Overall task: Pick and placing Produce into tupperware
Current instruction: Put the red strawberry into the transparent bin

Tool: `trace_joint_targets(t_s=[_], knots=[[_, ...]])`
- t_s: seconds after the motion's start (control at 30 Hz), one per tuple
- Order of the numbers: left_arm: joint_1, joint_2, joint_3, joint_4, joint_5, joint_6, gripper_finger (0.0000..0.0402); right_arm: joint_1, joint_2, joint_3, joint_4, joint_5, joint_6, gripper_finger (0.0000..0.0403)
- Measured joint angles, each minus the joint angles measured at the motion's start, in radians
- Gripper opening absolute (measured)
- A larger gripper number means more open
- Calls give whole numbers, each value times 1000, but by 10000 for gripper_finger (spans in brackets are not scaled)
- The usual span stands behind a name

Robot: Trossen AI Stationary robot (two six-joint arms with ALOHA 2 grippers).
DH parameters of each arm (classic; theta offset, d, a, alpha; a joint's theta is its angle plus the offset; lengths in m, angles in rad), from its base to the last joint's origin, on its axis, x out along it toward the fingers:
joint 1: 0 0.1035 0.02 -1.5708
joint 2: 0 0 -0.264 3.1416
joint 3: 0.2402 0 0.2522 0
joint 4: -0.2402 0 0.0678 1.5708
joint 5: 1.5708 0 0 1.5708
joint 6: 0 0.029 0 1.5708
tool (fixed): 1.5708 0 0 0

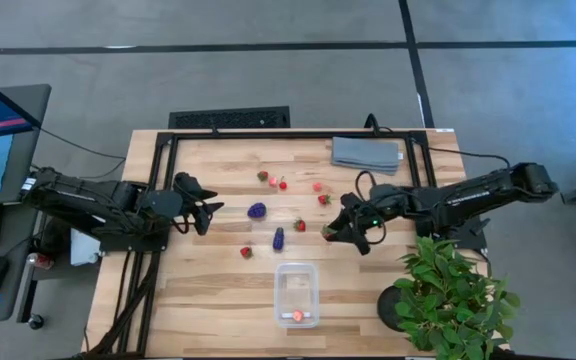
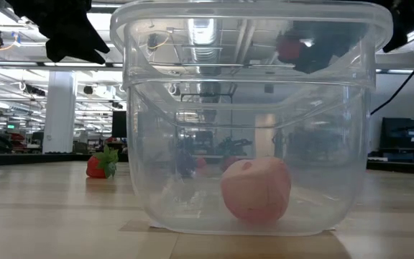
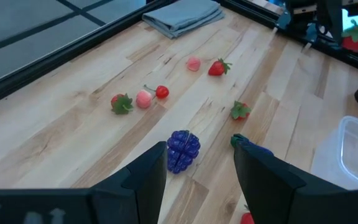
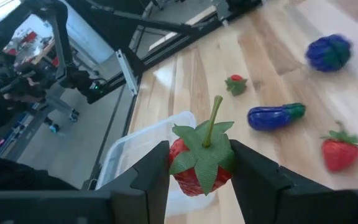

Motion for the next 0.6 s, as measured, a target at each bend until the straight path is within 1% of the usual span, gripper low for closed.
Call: trace_joint_targets(t_s=[0.17,0.43,0.6], knots=[[0,0,0,0,1,0,177,5,140,77,18,-81,-2,175],[0,0,0,0,12,0,176,8,325,201,57,-237,-3,175],[0,0,0,-1,18,0,177,33,438,275,55,-296,-5,175]])
